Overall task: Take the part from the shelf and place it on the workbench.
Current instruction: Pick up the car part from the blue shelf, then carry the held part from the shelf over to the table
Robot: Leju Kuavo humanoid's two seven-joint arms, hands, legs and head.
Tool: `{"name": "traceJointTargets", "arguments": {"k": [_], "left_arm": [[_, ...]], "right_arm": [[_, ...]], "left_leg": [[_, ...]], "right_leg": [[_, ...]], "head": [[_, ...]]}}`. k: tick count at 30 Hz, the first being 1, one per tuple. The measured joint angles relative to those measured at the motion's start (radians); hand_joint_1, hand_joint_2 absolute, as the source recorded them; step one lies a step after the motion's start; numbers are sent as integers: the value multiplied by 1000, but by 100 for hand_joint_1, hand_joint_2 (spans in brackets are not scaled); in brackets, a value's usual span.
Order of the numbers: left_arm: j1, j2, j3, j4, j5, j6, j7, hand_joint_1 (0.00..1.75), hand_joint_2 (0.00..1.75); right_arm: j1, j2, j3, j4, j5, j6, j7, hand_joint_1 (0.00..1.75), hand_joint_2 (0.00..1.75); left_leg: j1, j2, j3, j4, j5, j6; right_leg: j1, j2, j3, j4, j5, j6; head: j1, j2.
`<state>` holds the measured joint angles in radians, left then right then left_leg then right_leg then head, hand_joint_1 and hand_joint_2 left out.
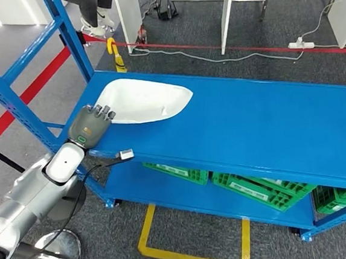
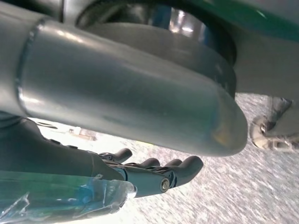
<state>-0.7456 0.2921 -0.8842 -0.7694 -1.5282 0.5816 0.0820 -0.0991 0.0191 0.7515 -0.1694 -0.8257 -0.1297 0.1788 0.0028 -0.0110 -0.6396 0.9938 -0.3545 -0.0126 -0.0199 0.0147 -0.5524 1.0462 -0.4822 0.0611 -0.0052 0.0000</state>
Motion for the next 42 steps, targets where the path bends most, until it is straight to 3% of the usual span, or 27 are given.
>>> {"name": "traceJointTargets", "arguments": {"k": [2,3,4,6,7,8,10,11,13,15,17,18,20,22,23,24,26,27,29,31,33,34,37,38,39,40,42], "left_arm": [[1,0,-2,0,0,0,0,175,175],[1,0,-2,0,0,0,0,175,175],[1,1,-3,0,0,0,0,175,175],[1,0,-3,0,0,-1,0,175,175],[2,0,-3,0,0,-2,0,175,175],[3,0,-3,0,0,-2,0,175,175],[4,0,-4,-1,0,-2,0,175,175],[3,0,-4,-2,0,-2,0,175,175],[1,0,-3,-9,0,-2,0,175,175],[-1,0,-3,-15,0,-2,1,175,175],[0,-1,-4,-17,0,-2,1,175,175],[1,-1,-6,-18,0,-2,1,175,175],[2,-1,-7,-21,0,-2,1,175,175],[3,0,-8,-23,0,-3,1,175,175],[4,1,-8,-23,0,-3,1,175,175],[6,1,-9,-23,0,-3,1,175,175],[11,2,-9,-24,0,-4,1,175,175],[12,3,-9,-25,0,-5,1,175,175],[12,7,-7,-27,0,-5,1,175,175],[12,10,-6,-29,0,-6,0,175,175],[13,11,-6,-30,0,-7,0,175,175],[13,13,-6,-31,0,-8,0,175,175],[13,19,-7,-32,0,-10,0,175,175],[14,20,-7,-32,0,-10,0,175,175],[16,20,-7,-32,0,-10,0,175,175],[17,20,-8,-33,0,-10,0,175,175],[18,21,-7,-34,0,-10,1,175,175]], "right_arm": [[0,0,0,0,0,0,0,0,0],[-1,0,0,0,0,0,0,0,0],[-1,0,0,0,0,0,0,0,0],[-1,0,0,0,0,1,0,0,0],[0,0,0,0,0,1,0,0,0],[0,0,0,0,0,1,0,0,0],[0,0,0,0,0,3,0,0,0],[-1,0,0,0,0,3,0,0,0],[-1,0,0,0,0,5,0,0,0],[-1,0,0,0,0,8,0,0,0],[1,0,0,0,1,10,-1,0,0],[2,0,0,0,1,12,-1,0,0],[4,0,0,0,1,17,0,0,0],[4,0,0,0,1,22,1,0,0],[4,0,0,0,1,24,1,0,0],[4,0,0,0,1,24,1,0,0],[2,0,0,0,1,27,1,0,0],[1,-1,0,0,1,28,1,0,0],[-2,-2,0,-1,1,30,1,0,0],[-3,-3,0,-1,1,31,0,0,0],[-3,-2,0,-1,-1,31,-1,0,0],[-3,-2,0,-1,-2,31,-1,0,0],[-3,-2,0,-1,-5,34,-1,0,0],[-2,-2,0,-1,-5,34,-1,0,0],[-2,-2,0,-1,-5,34,0,0,0],[-2,-2,0,-1,-5,34,0,0,0],[-3,-2,0,-1,-6,34,0,0,0]], "left_leg": [[1,-1,-7,5,2,-8],[2,-1,-16,19,-16,-12],[4,0,-31,54,-49,-17],[5,1,-72,177,-140,-24],[5,1,-90,241,-174,-26],[5,1,-96,282,-189,-25],[5,1,-56,265,-162,-21],[5,1,-13,212,-137,-18],[3,0,78,82,-120,-10],[-1,-1,116,13,-129,-4],[-3,0,108,1,-118,5],[-2,2,102,-2,-108,12],[0,5,83,-7,-86,25],[-4,5,58,-6,-66,33],[-7,5,44,-6,-55,34],[-9,5,30,-5,-45,35],[-14,4,6,-5,-24,35],[-17,4,-5,-4,-15,33],[-19,5,-17,-3,3,26],[-17,6,-21,-5,20,16],[-14,6,-27,-2,15,4],[-12,5,-34,15,-12,-2],[-3,5,-74,175,-158,-22],[1,5,-83,233,-182,-28],[6,5,-82,268,-181,-34],[10,5,-66,275,-160,-39],[21,5,13,194,-113,-52]], "right_leg": [[-1,0,-13,4,7,-17],[-2,0,-21,5,14,-26],[-3,-1,-30,5,21,-36],[-2,-2,-50,4,36,-48],[-1,-2,-60,4,43,-49],[0,-3,-71,5,51,-49],[1,-3,-91,5,67,-46],[1,-3,-99,5,74,-43],[3,-3,-110,4,89,-34],[4,-3,-116,-1,106,-21],[2,-2,-120,-10,121,-8],[2,-3,-127,-5,110,-3],[2,-5,-152,64,35,2],[5,-6,-182,193,-56,3],[7,-6,-187,243,-73,2],[9,-6,-179,267,-67,0],[16,-6,-113,211,-16,-11],[20,-7,-63,144,-7,-20],[27,-7,23,15,-20,-32],[32,-7,43,-32,-31,-39],[29,-10,30,-37,-12,-50],[26,-12,24,-40,0,-57],[19,-14,-13,-41,39,-63],[17,-14,-28,-40,51,-60],[14,-15,-44,-39,62,-56],[11,-16,-60,-36,72,-51],[3,-17,-88,-29,91,-39]], "head": [[-1,0],[-3,0],[-6,0],[-10,0],[-11,0],[-11,0],[-11,0],[-11,0],[-11,0],[-10,0],[-10,0],[-9,0],[-8,0],[-7,0],[-7,0],[-7,0],[-7,0],[-7,0],[-9,0],[-8,0],[-6,0],[-7,0],[-11,0],[-11,0],[-12,0],[-11,0],[-12,0]]}}
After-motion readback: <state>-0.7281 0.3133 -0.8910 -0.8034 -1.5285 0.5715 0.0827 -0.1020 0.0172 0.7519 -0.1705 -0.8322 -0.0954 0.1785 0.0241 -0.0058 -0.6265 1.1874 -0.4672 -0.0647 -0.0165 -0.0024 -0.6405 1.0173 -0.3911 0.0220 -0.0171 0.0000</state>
